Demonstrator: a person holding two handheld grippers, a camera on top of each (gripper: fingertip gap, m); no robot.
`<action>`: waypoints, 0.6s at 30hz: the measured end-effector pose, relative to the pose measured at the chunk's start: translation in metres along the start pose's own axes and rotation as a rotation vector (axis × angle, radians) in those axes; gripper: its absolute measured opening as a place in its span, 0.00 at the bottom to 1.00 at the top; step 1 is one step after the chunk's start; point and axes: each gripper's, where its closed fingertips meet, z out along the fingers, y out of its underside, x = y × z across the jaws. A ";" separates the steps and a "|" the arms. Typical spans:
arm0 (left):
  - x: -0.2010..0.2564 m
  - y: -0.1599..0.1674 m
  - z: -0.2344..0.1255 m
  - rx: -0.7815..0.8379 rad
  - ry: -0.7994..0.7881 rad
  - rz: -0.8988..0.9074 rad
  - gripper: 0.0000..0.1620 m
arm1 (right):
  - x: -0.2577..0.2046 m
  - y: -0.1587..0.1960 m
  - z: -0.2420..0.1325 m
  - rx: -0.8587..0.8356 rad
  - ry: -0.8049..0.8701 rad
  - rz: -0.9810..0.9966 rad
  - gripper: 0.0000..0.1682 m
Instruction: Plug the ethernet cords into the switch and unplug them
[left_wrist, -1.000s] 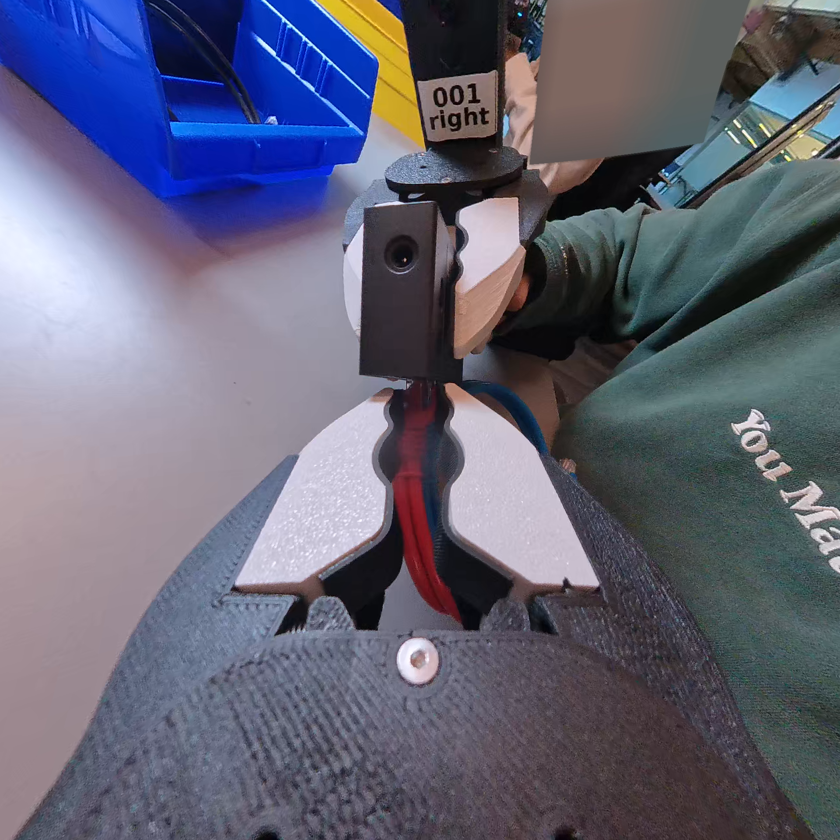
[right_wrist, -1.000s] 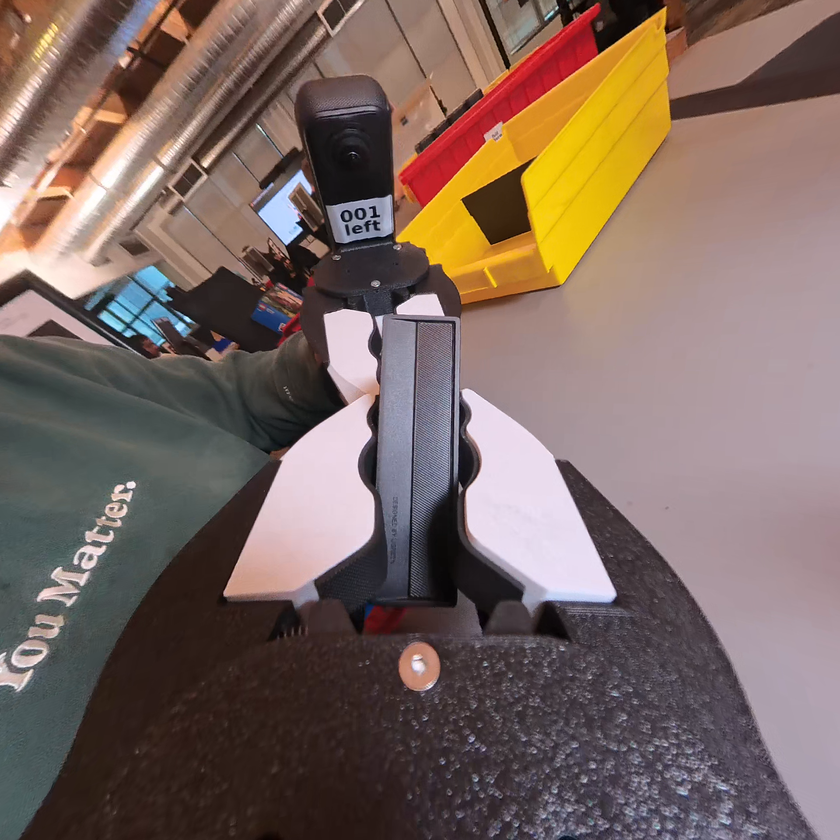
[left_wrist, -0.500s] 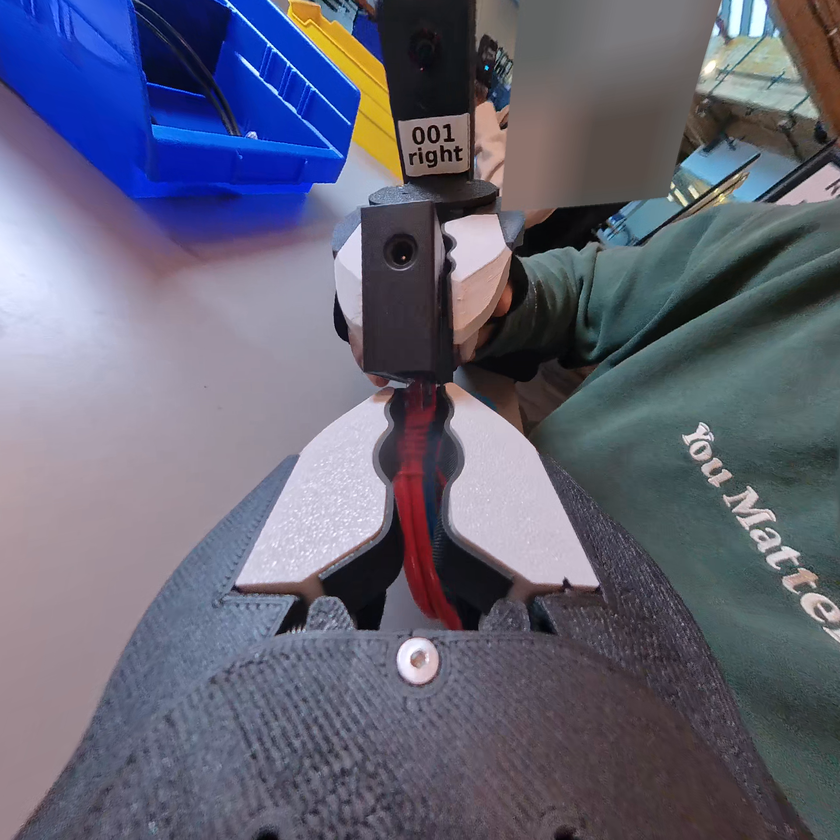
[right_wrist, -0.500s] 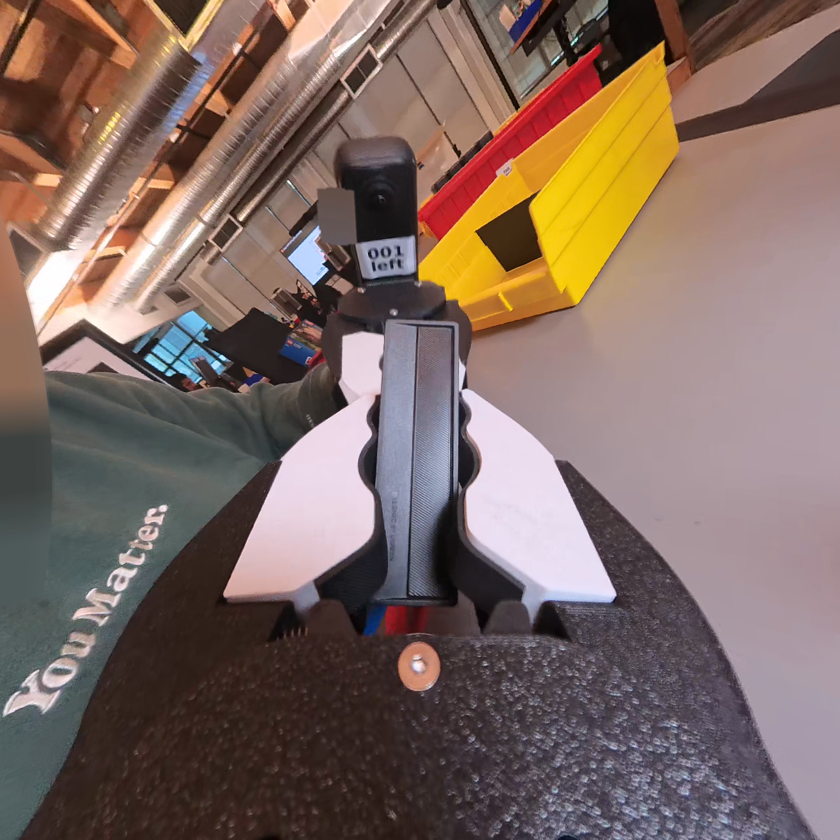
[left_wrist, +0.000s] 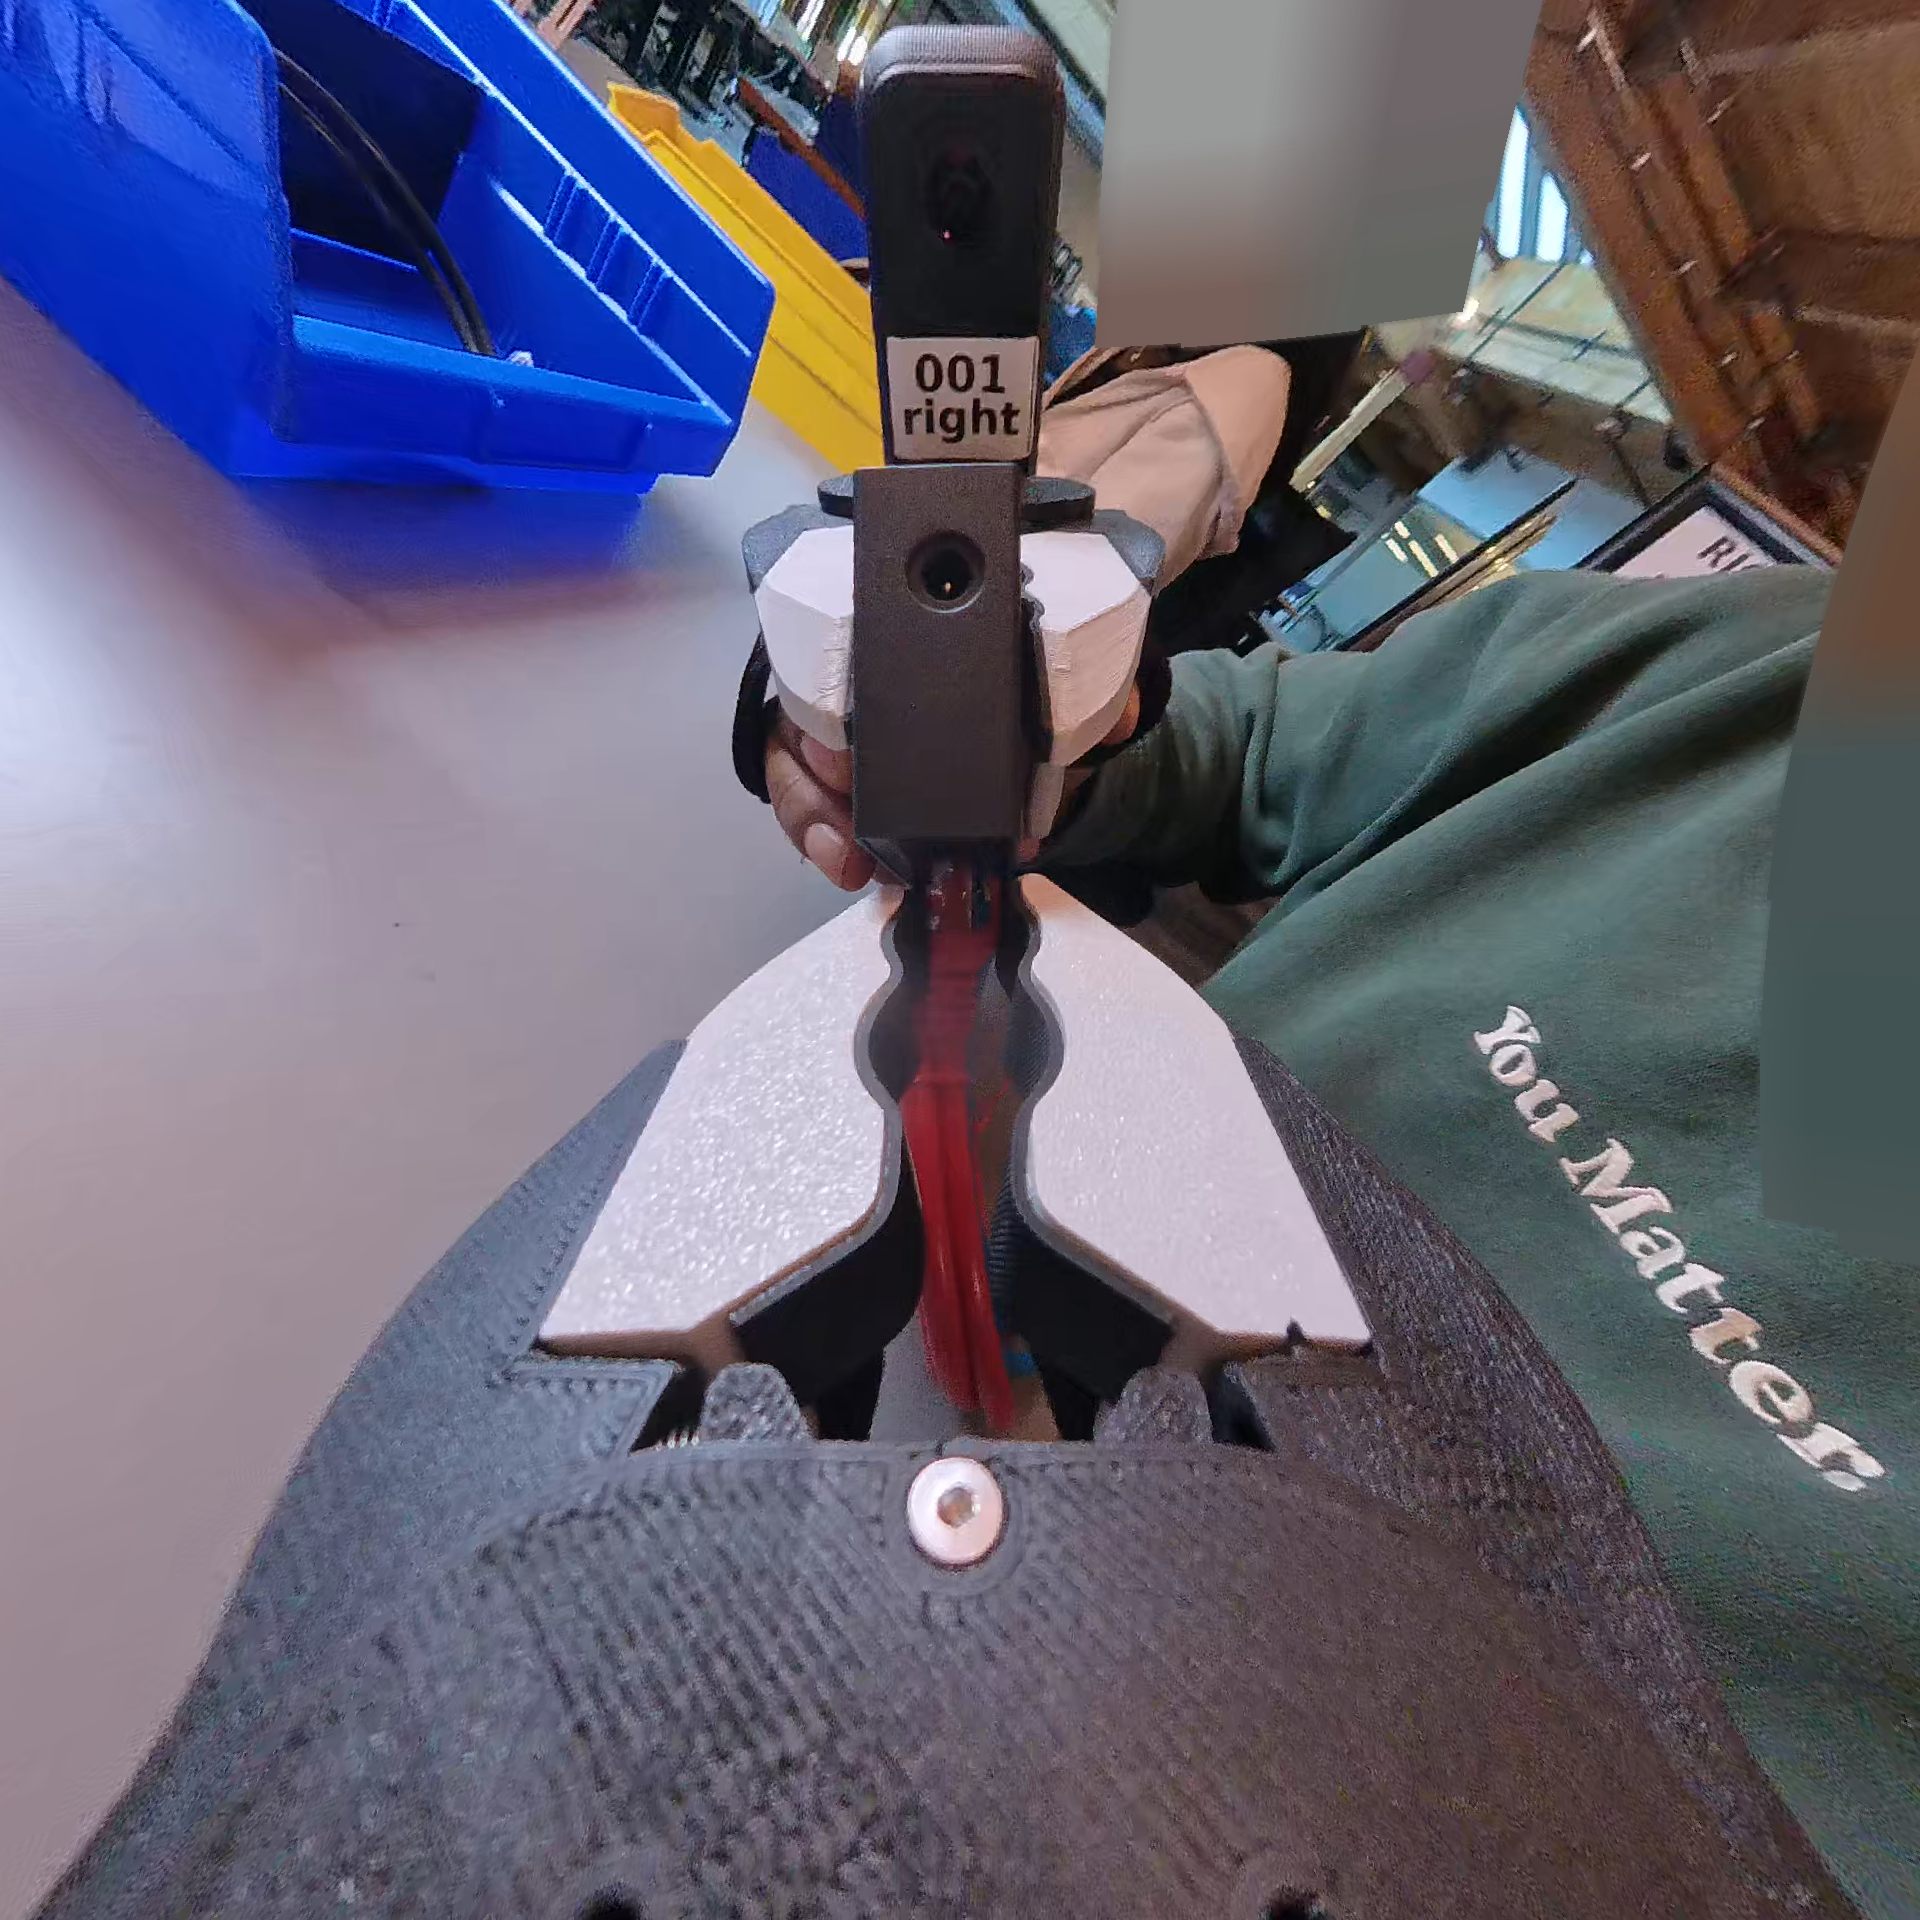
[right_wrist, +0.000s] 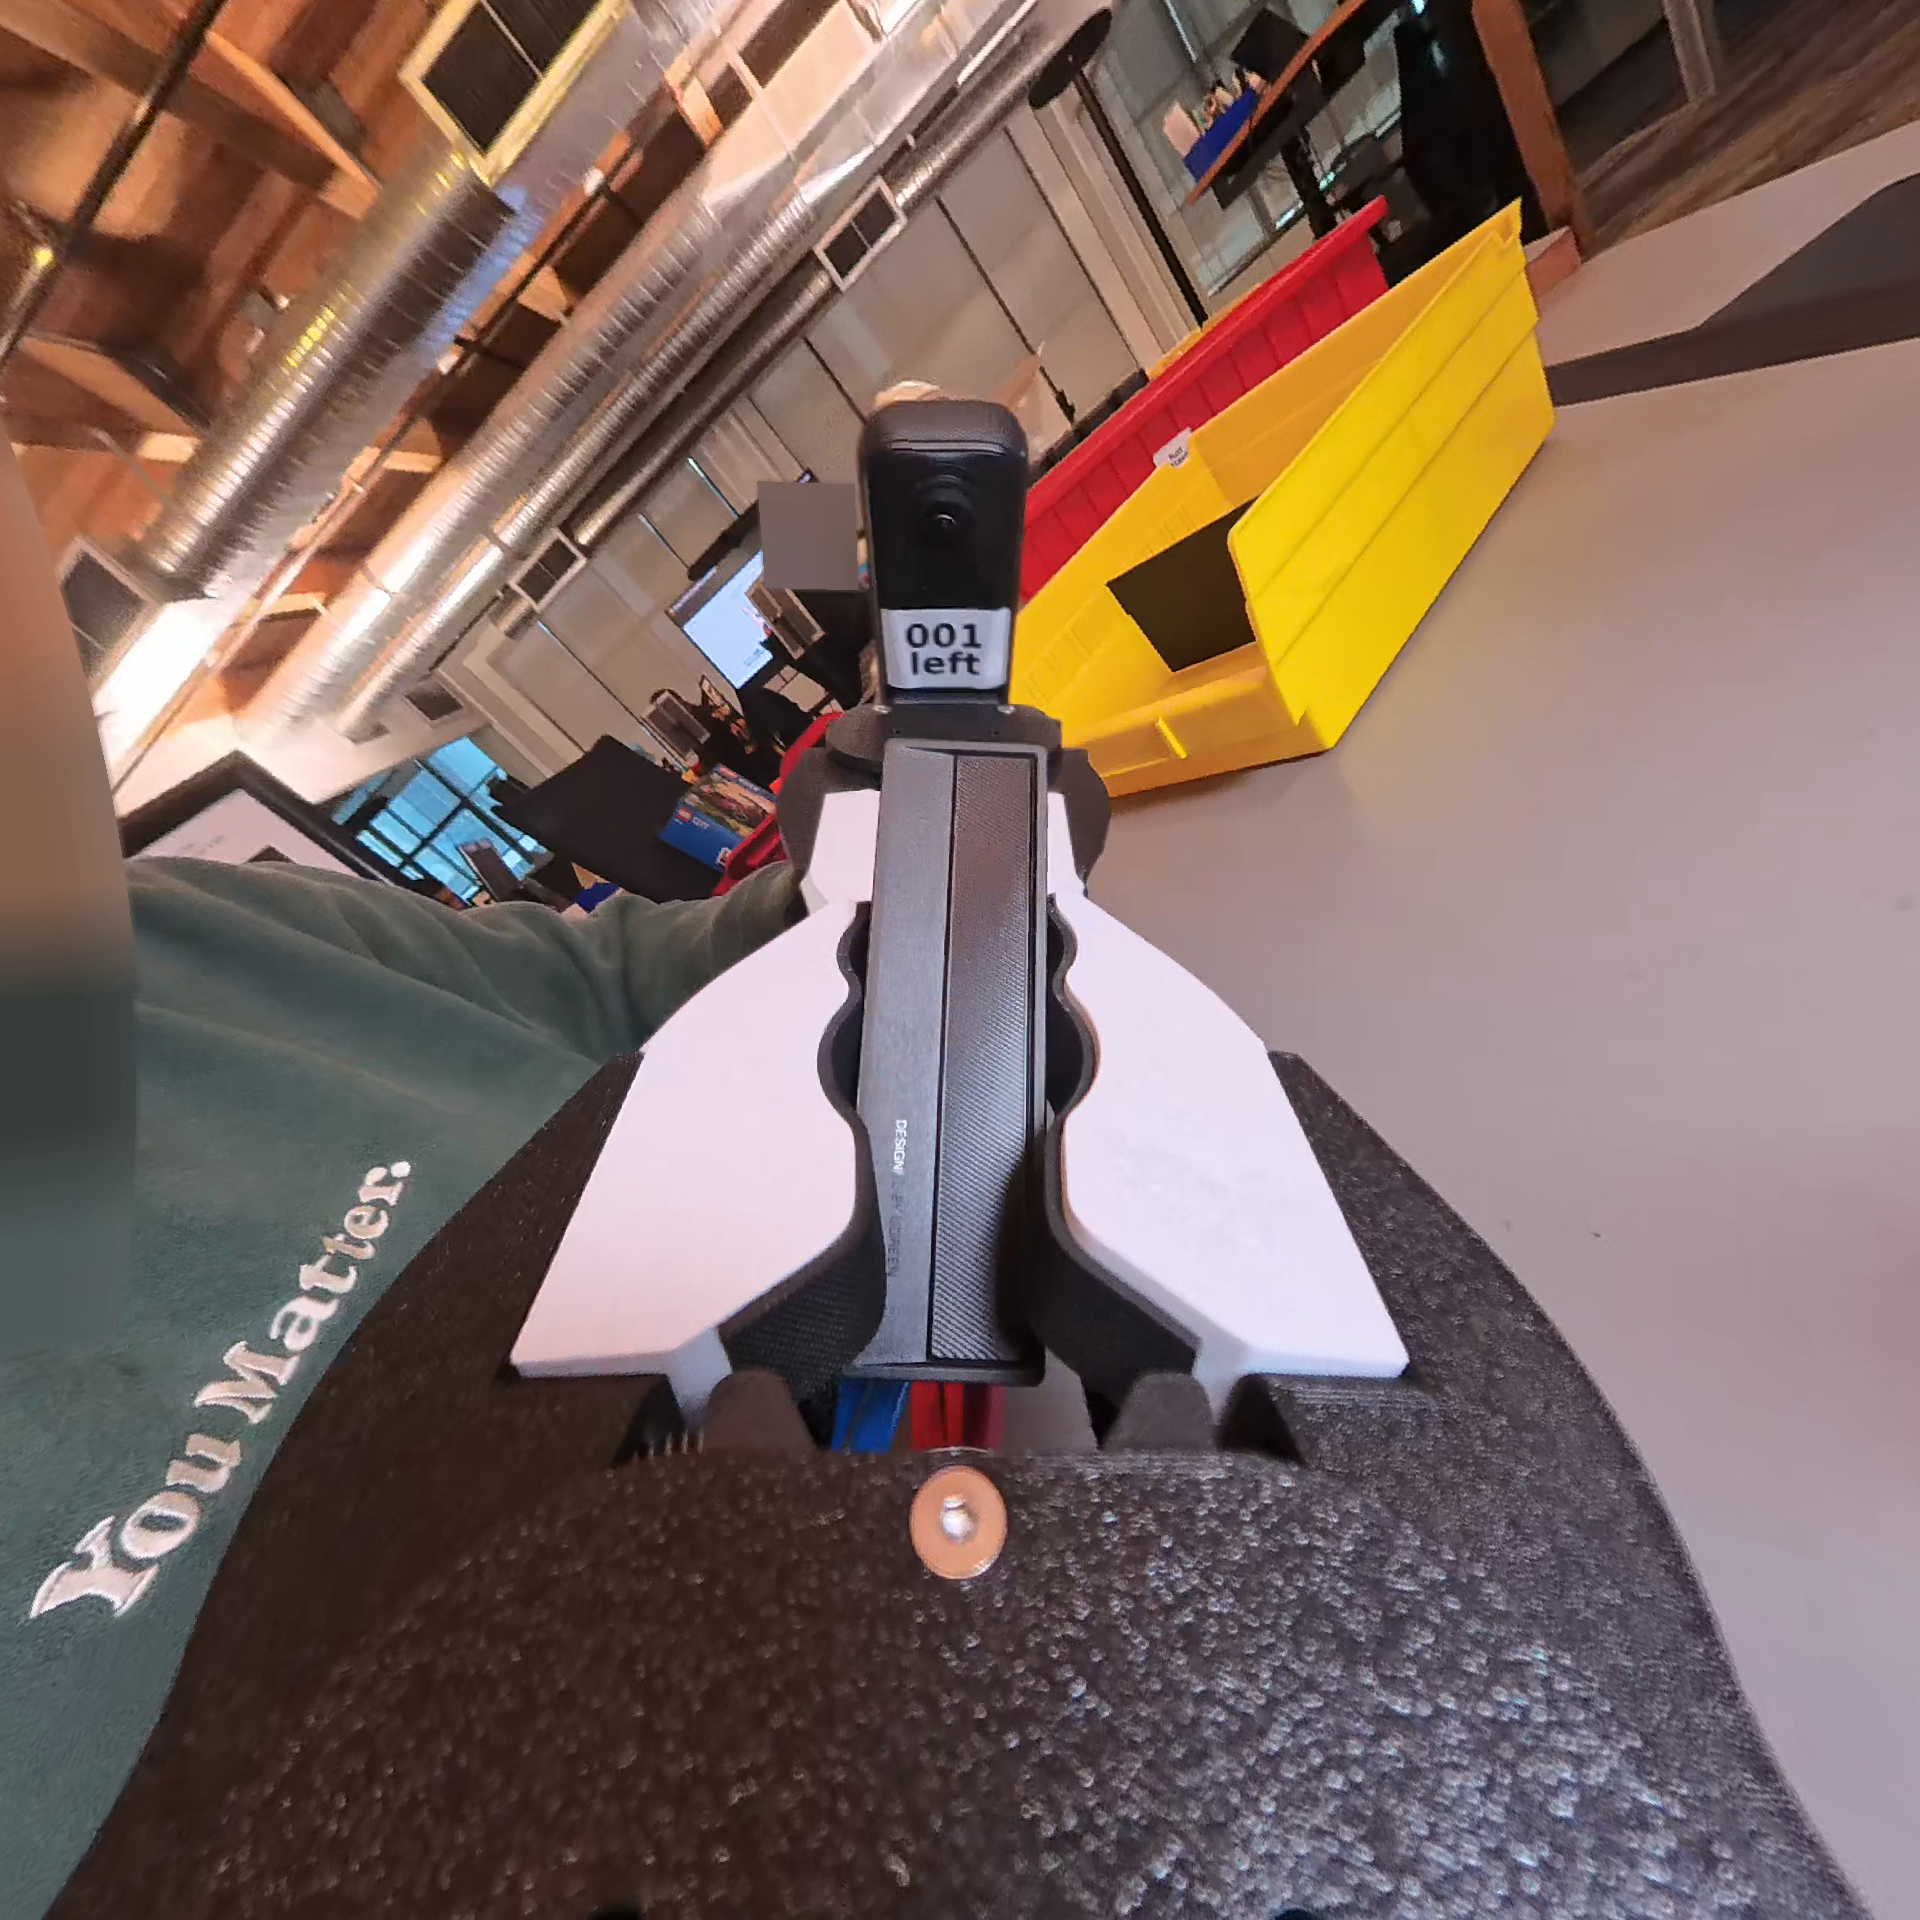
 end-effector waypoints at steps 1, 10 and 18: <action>0.000 -0.001 0.000 0.000 0.005 -0.003 0.09 | 0.000 0.000 0.000 -0.002 -0.002 0.001 0.18; -0.004 -0.003 -0.001 -0.029 -0.089 0.125 0.09 | 0.003 0.001 0.001 -0.018 0.030 -0.042 0.18; -0.001 -0.006 0.001 0.013 -0.119 0.144 0.10 | 0.000 -0.003 0.000 0.015 0.025 -0.047 0.18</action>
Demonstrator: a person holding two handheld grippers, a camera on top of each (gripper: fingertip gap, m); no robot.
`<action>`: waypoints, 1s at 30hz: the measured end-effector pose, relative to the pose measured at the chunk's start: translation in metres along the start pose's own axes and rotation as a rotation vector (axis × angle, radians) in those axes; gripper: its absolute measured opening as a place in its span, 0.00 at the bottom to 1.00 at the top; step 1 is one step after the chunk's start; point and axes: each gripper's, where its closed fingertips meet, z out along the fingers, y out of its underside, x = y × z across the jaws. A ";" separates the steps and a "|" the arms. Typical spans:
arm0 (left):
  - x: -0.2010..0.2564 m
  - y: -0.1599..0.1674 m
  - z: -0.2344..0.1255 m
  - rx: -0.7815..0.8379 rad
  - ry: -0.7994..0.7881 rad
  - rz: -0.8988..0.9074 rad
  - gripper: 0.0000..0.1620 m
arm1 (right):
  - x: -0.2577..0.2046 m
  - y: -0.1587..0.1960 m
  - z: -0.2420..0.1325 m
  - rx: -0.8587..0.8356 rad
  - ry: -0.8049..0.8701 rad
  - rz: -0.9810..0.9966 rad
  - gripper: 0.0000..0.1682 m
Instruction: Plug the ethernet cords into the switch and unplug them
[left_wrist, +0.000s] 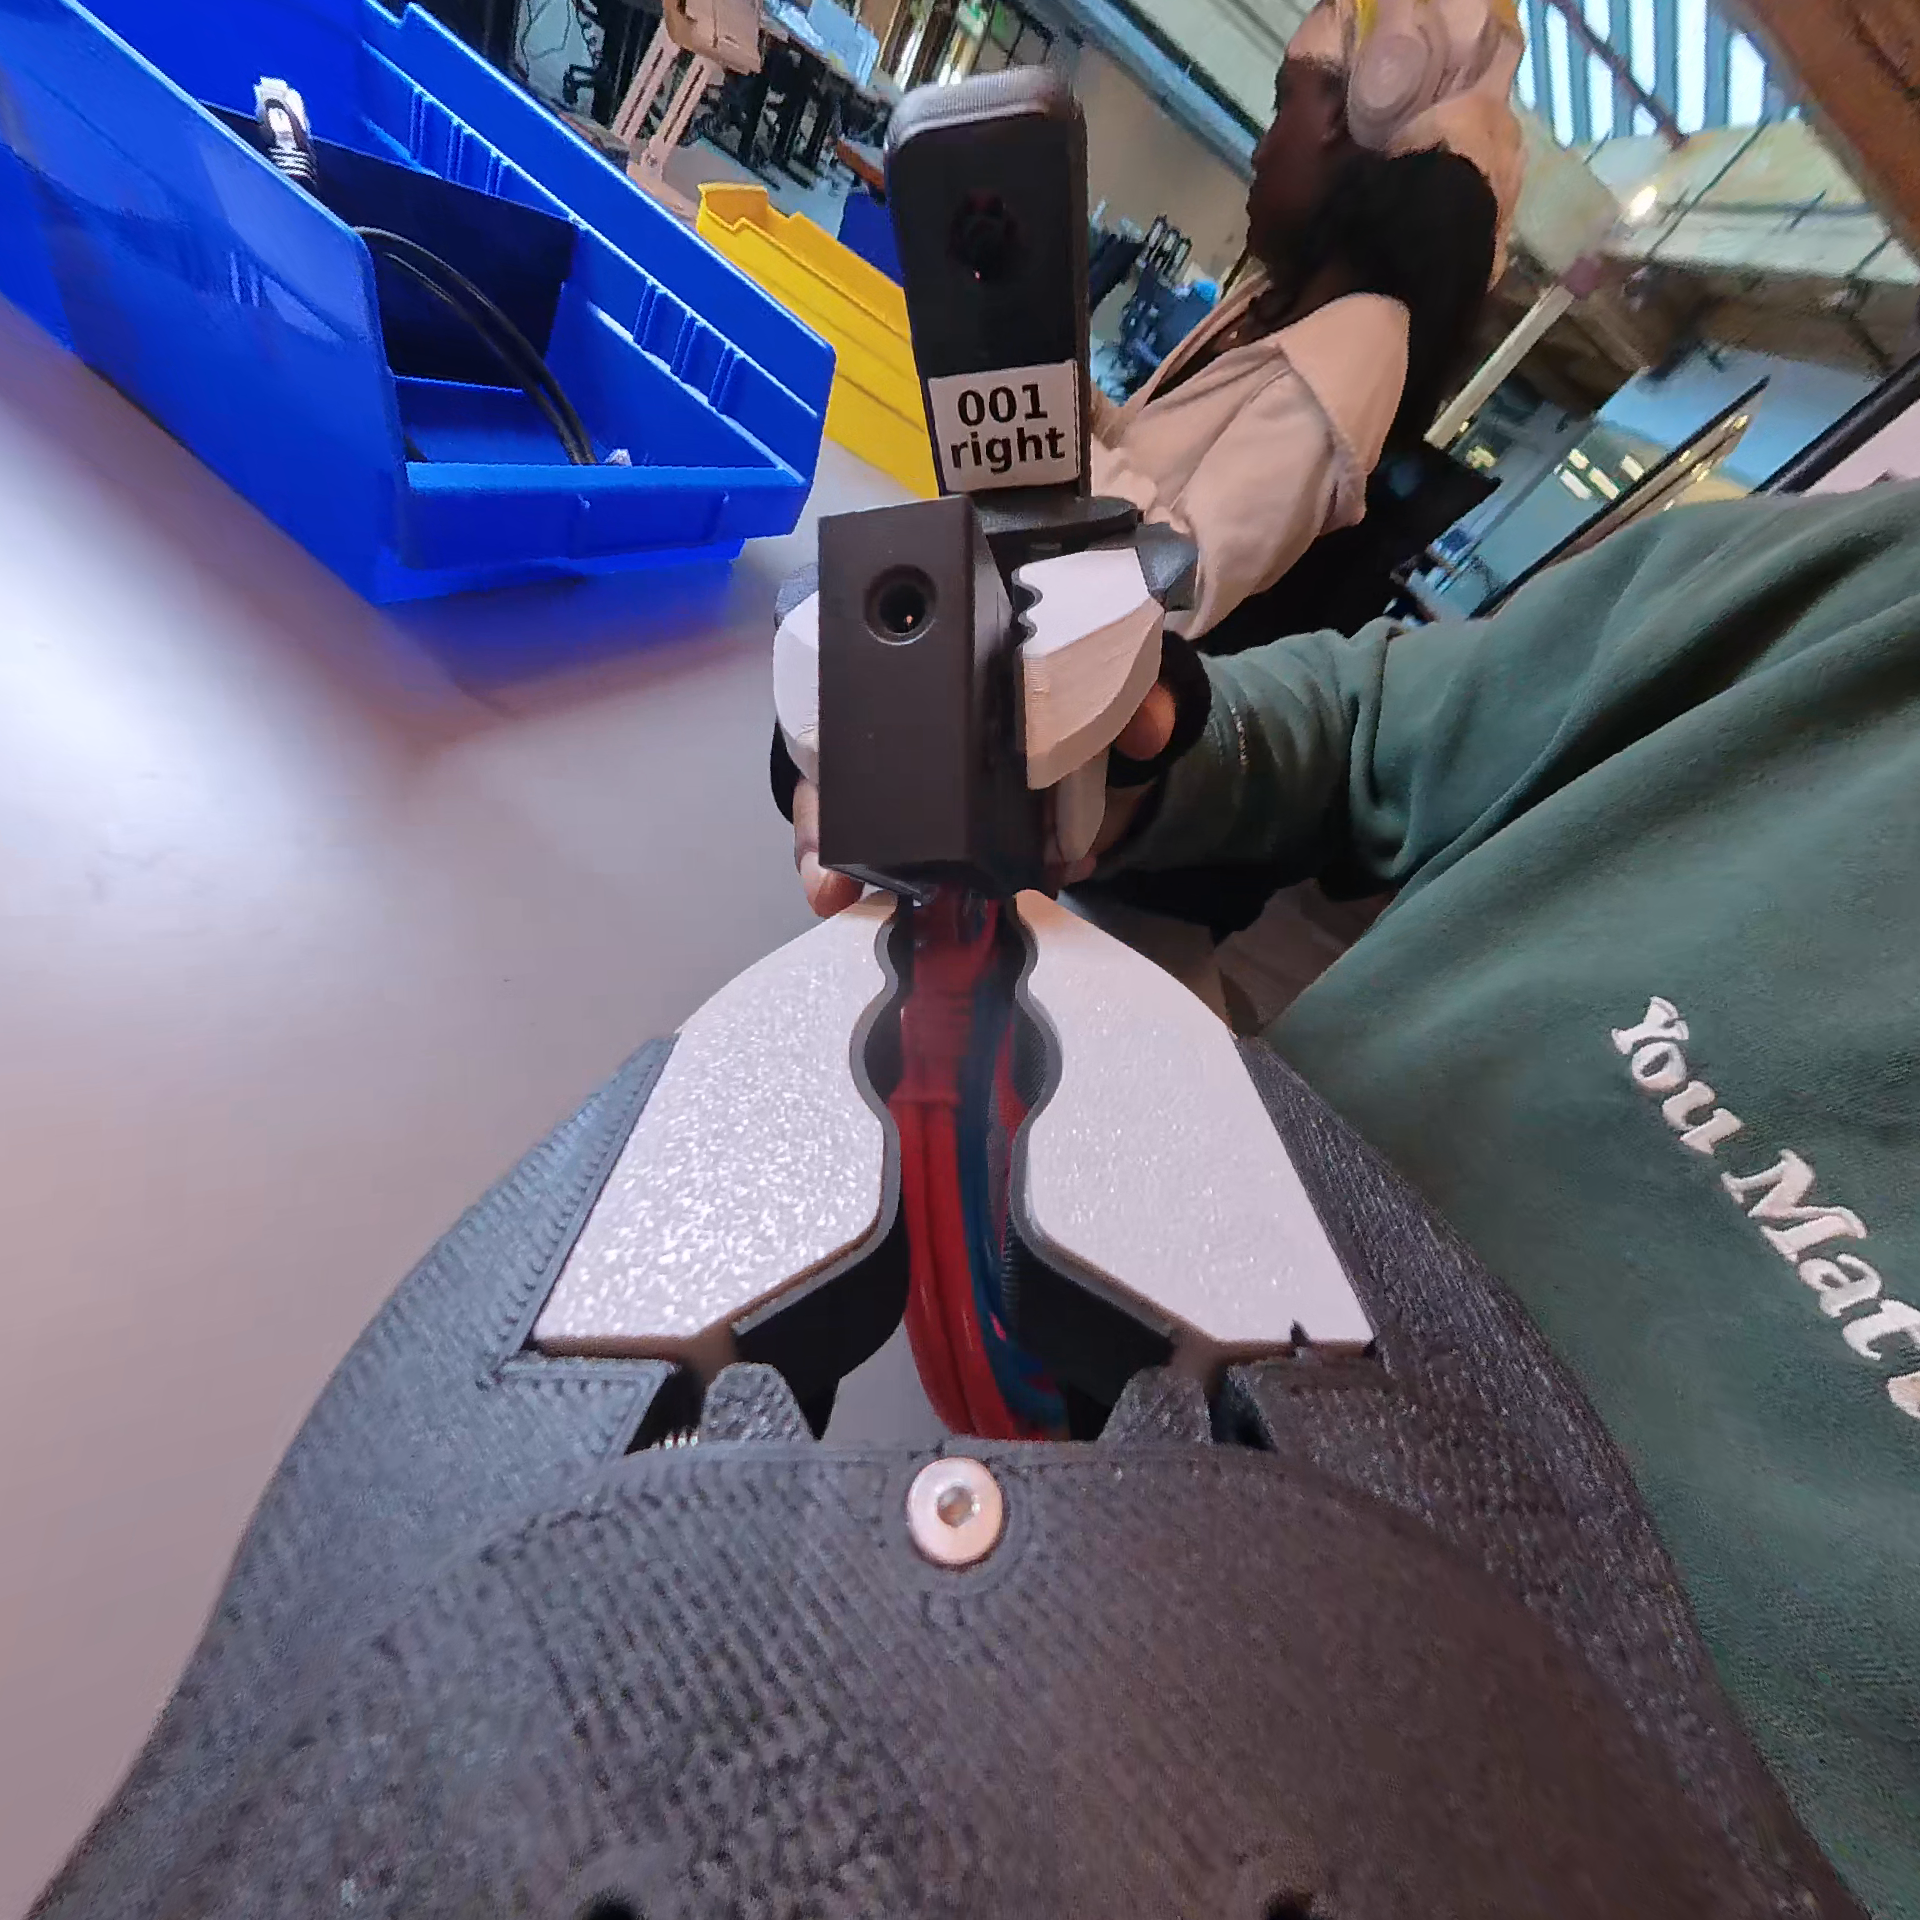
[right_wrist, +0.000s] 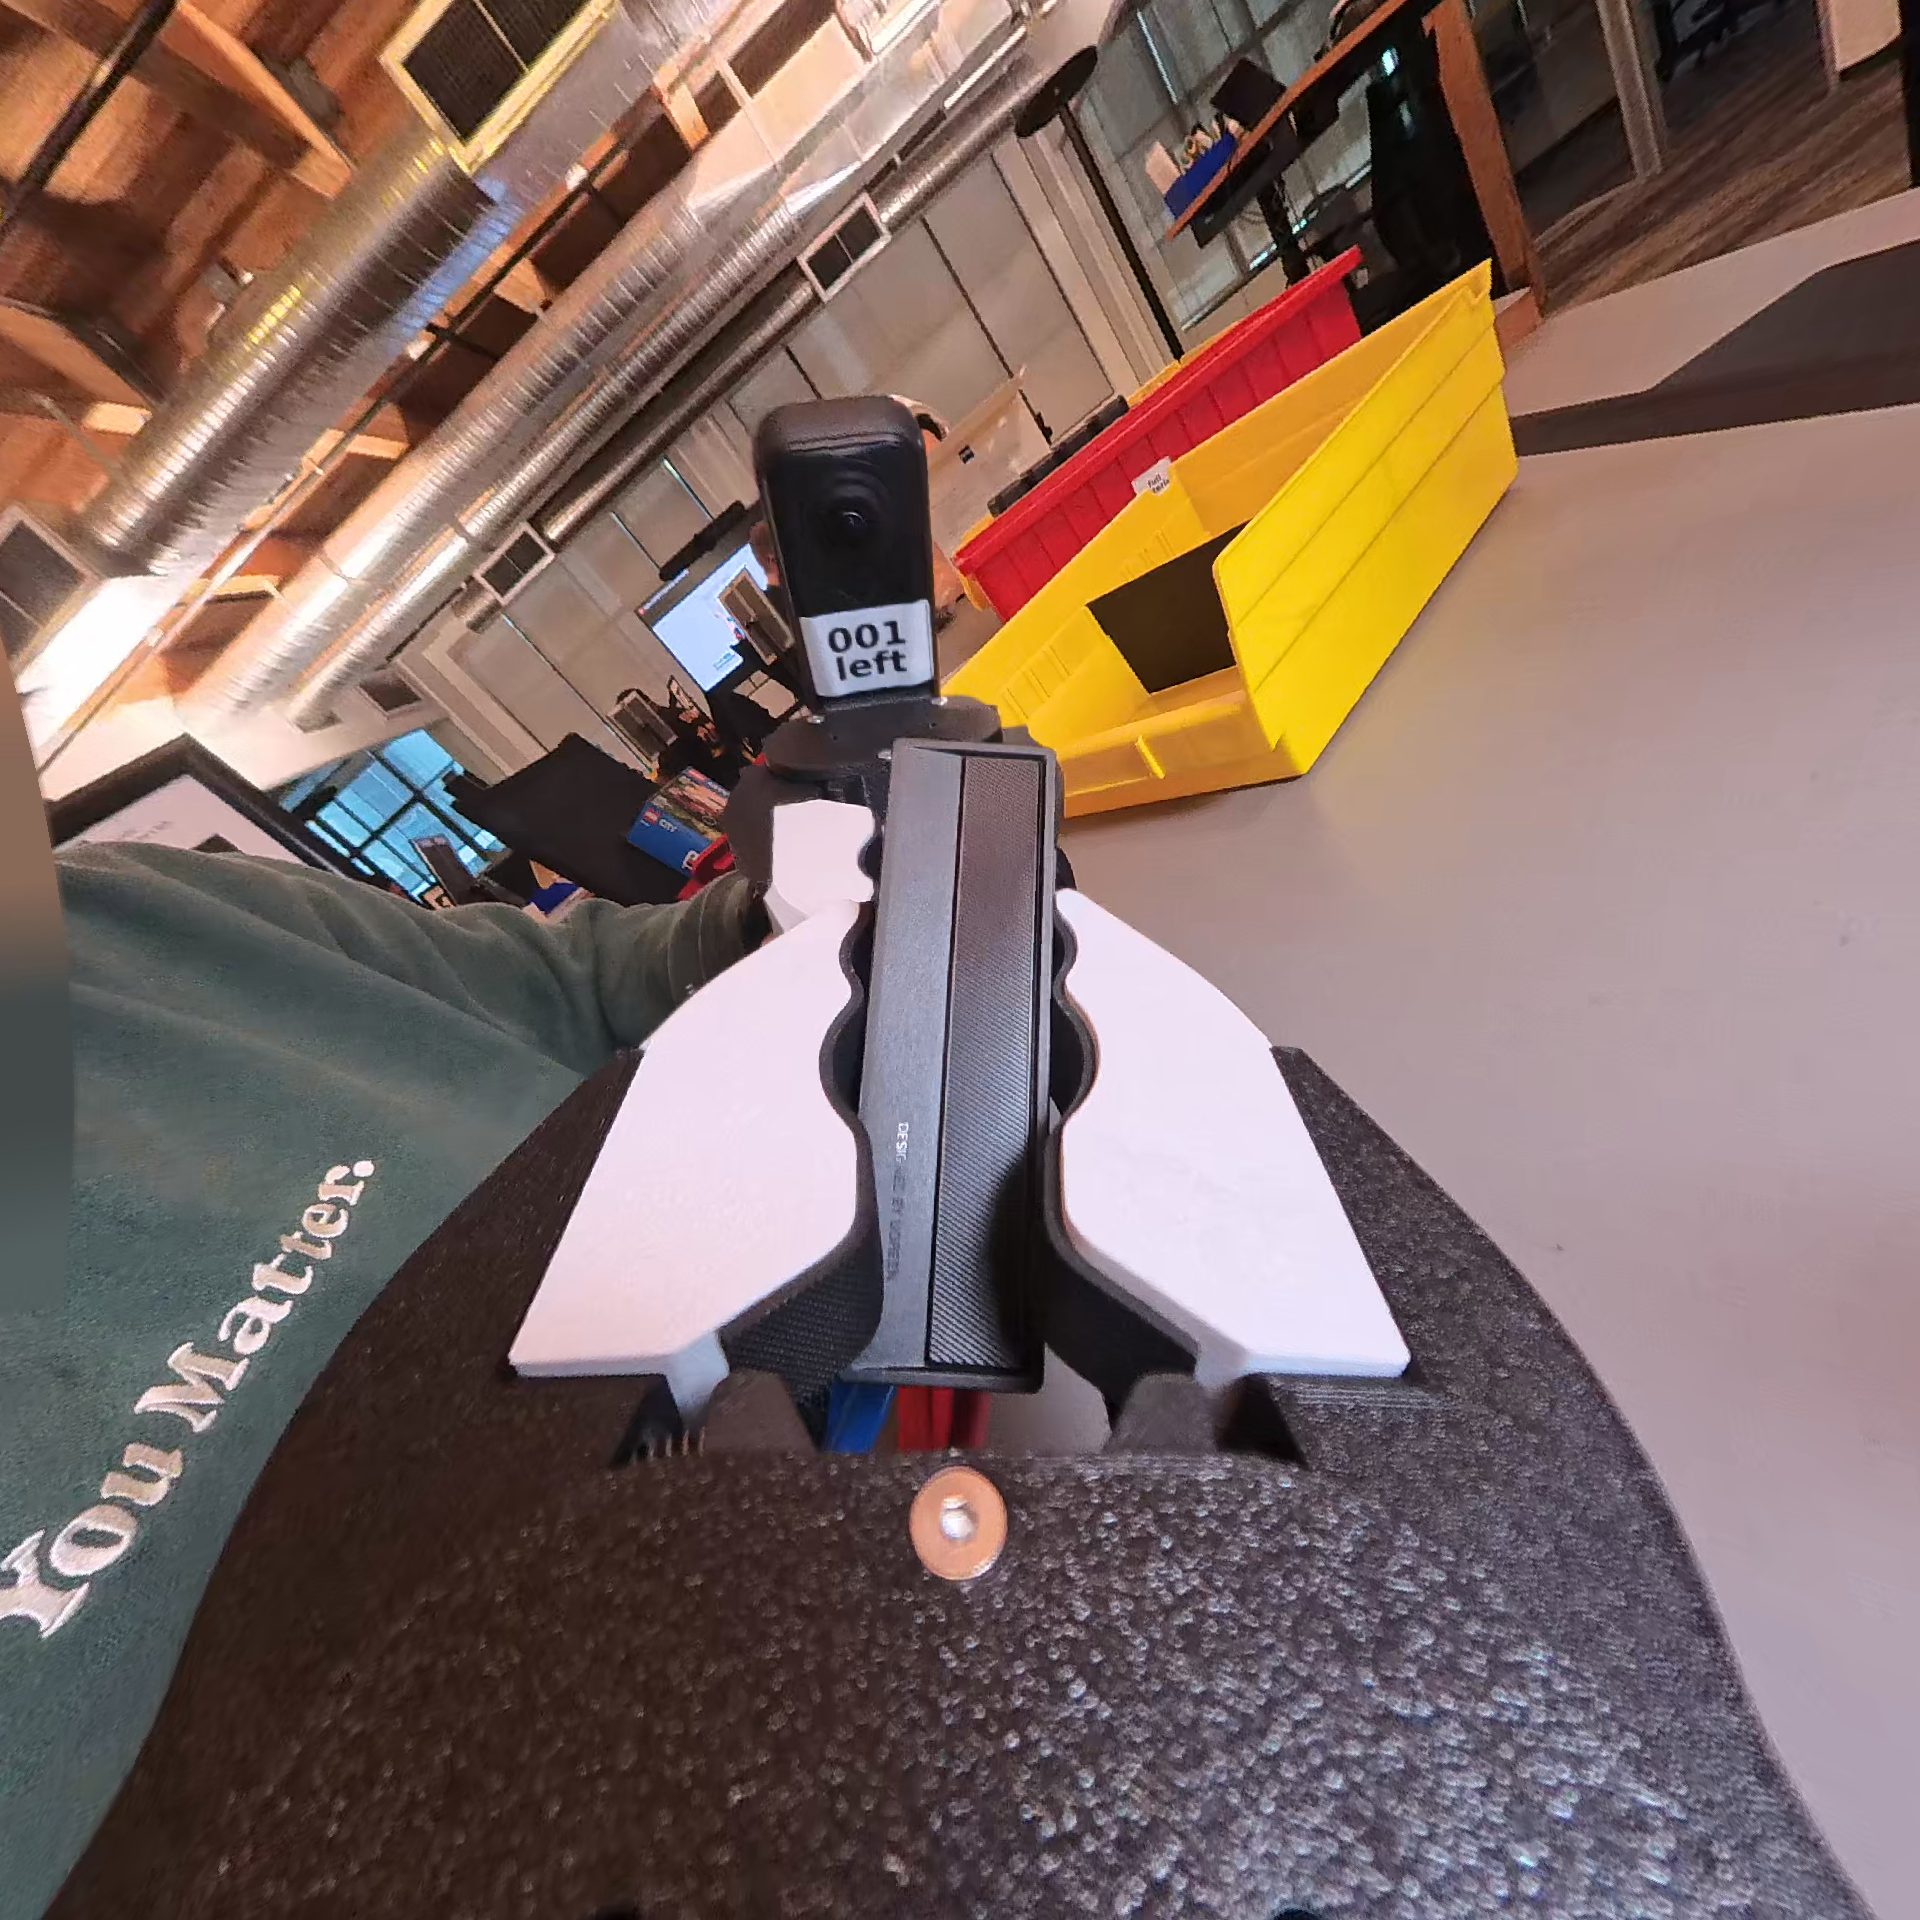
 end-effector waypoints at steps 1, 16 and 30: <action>0.000 -0.001 -0.001 0.017 0.010 -0.021 0.10 | 0.000 -0.001 0.000 0.007 0.002 0.001 0.18; -0.003 -0.001 -0.003 0.036 -0.026 -0.075 0.10 | 0.000 -0.003 -0.001 0.032 0.037 -0.038 0.18; -0.021 0.020 0.000 -0.136 -0.136 0.009 0.09 | 0.016 0.014 0.001 -0.017 0.132 -0.073 0.18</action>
